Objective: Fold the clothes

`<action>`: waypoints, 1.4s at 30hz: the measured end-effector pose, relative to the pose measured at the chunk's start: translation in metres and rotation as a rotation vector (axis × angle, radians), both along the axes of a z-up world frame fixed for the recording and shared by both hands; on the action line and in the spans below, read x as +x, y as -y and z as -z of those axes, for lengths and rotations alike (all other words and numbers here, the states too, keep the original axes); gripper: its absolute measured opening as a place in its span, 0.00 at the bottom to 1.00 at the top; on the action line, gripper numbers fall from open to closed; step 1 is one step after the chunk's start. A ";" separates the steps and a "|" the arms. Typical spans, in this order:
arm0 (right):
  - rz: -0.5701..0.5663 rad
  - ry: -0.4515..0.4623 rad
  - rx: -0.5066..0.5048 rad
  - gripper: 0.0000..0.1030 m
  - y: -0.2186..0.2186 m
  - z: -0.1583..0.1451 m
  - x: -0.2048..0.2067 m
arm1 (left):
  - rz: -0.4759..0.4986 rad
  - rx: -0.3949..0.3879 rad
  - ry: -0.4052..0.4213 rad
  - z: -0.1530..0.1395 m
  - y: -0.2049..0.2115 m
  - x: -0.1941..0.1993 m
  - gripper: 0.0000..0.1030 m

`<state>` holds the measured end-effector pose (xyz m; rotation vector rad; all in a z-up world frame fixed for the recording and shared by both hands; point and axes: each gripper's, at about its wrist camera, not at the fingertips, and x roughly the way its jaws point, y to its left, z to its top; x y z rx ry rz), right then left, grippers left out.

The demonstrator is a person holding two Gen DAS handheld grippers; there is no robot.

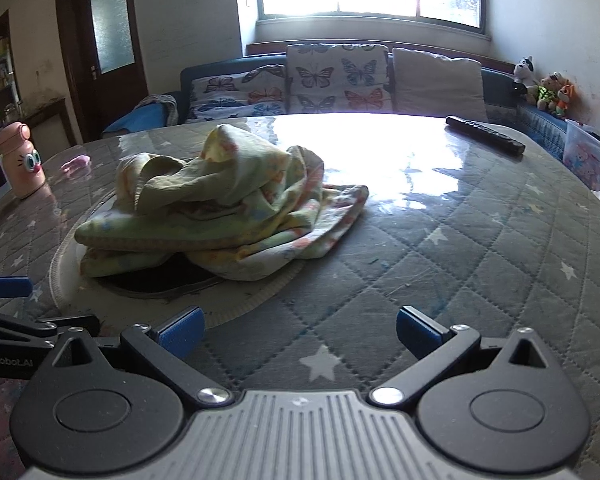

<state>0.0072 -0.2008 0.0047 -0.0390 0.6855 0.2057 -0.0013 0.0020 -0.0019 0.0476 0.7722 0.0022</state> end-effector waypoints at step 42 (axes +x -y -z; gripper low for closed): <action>-0.062 -0.051 0.027 1.00 -0.012 0.002 0.010 | 0.002 0.042 -0.020 -0.002 0.008 0.010 1.00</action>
